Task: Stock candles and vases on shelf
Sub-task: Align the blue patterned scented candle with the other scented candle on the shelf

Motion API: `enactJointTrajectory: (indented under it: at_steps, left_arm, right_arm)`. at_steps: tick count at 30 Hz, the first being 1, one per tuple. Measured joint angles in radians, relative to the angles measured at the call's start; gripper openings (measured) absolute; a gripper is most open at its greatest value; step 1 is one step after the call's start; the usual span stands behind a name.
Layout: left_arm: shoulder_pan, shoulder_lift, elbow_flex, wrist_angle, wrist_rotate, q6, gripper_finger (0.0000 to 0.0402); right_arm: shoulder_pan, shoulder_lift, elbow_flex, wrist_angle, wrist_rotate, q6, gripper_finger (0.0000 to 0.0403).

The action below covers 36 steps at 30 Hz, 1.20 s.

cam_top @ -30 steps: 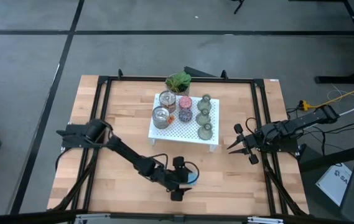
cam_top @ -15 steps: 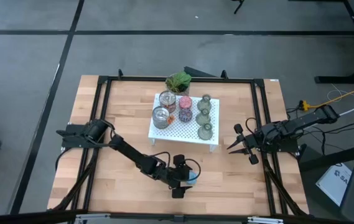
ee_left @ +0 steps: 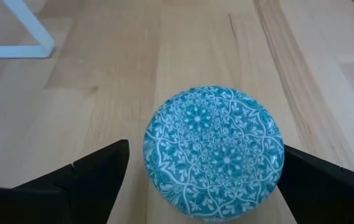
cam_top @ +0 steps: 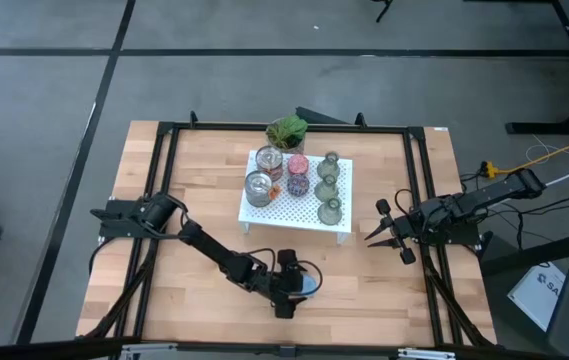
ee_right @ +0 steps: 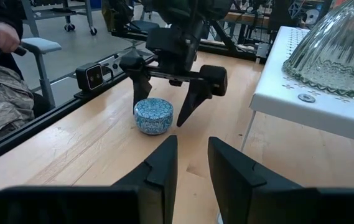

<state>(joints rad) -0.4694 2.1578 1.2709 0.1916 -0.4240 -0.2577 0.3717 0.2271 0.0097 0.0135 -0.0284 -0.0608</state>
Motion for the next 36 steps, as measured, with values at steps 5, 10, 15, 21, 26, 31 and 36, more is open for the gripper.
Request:
enactJointTrajectory:
  at_steps: [5,10,15,21,26,31,36]
  left_arm:
    - [0.000,0.000,0.000,0.009,-0.003,-0.045,0.0360]
    - [0.006,0.000,0.000,0.038,-0.008,-0.084,0.0311]
    - [0.011,0.000,0.000,0.039,-0.035,-0.150,0.0284]
    - [0.012,-0.004,0.000,0.036,-0.075,-0.179,0.0284]
    - [0.011,-0.035,0.005,0.033,-0.083,-0.193,0.0284]
    - [0.011,-0.090,0.005,0.005,-0.128,-0.193,0.0284]
    - [0.011,-0.155,0.006,-0.041,-0.140,-0.193,0.0284]
  right_arm:
    - [0.000,0.000,0.000,0.000,0.000,0.000,0.0094]
    - [0.000,0.000,0.000,0.000,0.001,0.000,0.0093]
    - [0.000,0.000,0.000,0.000,0.001,0.000,0.0093]
    - [0.000,0.000,0.000,0.000,0.001,0.000,0.0093]
    - [0.000,0.000,0.000,0.000,0.001,0.000,0.0093]
    - [0.000,0.001,0.000,0.000,0.001,0.000,0.0093]
    - [0.000,0.001,0.000,0.000,0.001,0.000,0.0093]
